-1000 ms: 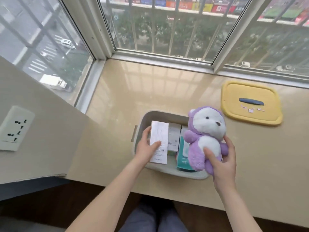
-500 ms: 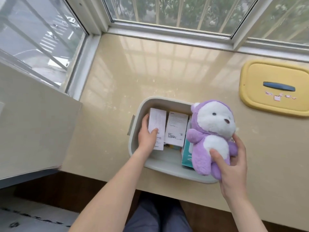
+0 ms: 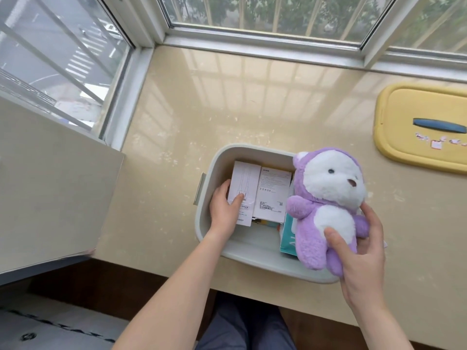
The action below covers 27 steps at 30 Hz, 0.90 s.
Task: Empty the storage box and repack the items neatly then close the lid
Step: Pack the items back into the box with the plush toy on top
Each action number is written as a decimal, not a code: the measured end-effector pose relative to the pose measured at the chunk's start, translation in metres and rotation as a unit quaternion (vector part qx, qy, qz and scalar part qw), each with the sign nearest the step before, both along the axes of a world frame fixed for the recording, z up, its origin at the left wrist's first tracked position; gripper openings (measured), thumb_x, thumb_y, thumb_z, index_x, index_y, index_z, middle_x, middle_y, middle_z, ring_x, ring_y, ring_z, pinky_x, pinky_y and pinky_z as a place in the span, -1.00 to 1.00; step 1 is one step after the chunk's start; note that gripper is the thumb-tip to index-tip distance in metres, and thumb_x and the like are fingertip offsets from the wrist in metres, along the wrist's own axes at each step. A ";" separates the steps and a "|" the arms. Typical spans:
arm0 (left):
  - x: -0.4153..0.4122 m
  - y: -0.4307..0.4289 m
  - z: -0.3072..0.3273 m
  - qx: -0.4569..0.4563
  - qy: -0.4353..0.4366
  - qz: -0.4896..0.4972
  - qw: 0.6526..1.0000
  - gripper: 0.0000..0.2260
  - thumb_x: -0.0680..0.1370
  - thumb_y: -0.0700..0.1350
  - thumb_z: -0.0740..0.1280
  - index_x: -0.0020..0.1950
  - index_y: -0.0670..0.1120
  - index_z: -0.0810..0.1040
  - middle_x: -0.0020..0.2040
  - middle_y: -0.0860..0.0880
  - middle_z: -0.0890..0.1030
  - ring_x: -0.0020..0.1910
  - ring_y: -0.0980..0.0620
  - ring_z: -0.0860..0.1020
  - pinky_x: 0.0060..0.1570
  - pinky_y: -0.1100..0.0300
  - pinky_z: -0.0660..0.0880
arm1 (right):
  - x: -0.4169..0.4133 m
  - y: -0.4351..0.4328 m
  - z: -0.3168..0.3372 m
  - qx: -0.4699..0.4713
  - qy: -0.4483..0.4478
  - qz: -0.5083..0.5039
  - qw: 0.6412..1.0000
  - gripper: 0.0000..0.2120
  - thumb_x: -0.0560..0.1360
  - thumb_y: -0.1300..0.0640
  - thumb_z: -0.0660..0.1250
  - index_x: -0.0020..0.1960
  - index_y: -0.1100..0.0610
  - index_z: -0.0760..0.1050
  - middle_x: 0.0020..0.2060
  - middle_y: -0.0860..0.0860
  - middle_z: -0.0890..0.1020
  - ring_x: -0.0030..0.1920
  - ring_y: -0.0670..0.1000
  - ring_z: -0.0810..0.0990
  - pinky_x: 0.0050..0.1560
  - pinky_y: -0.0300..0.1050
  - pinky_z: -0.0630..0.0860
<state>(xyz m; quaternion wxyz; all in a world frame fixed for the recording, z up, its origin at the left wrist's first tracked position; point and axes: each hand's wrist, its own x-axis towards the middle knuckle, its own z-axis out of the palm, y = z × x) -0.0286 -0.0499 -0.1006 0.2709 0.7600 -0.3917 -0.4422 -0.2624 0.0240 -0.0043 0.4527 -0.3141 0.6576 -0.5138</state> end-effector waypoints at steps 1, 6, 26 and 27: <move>-0.001 0.000 0.002 -0.005 -0.008 -0.008 1.000 -0.62 0.53 -0.16 0.38 0.34 0.00 0.50 0.21 0.01 0.54 0.12 0.11 0.52 0.15 0.26 0.43 | 0.000 0.001 0.000 -0.001 -0.002 0.003 1.000 -0.30 0.33 0.19 0.50 0.40 -0.15 0.39 0.36 -0.04 0.51 0.36 0.08 0.49 0.37 0.26 0.39; -0.002 0.000 0.006 -0.009 -0.039 -0.045 0.998 -0.45 0.50 -0.19 0.40 0.47 -0.02 0.36 0.29 0.02 0.41 0.25 0.08 0.44 0.16 0.38 0.27 | 0.001 0.001 0.003 -0.015 -0.018 0.013 1.000 -0.30 0.34 0.24 0.48 0.40 -0.13 0.39 0.37 -0.02 0.50 0.37 0.08 0.48 0.35 0.08 0.43; 0.000 -0.002 -0.005 0.003 -0.085 -0.071 0.994 -0.50 0.53 -0.24 0.39 0.46 -0.09 0.40 0.37 -0.06 0.46 0.36 0.01 0.42 0.22 0.43 0.20 | 0.003 0.003 0.005 -0.011 -0.011 0.001 1.000 -0.29 0.31 0.25 0.48 0.41 -0.04 0.39 0.34 -0.06 0.52 0.31 -0.01 0.52 0.24 -0.19 0.51; 0.000 -0.001 -0.005 0.003 -0.092 -0.070 0.993 -0.51 0.53 -0.26 0.38 0.46 -0.10 0.41 0.36 -0.07 0.46 0.35 0.00 0.42 0.22 0.43 0.21 | 0.003 0.003 0.005 -0.012 -0.011 -0.001 1.000 -0.30 0.31 0.25 0.48 0.40 -0.05 0.39 0.34 -0.05 0.52 0.31 -0.01 0.52 0.24 -0.20 0.51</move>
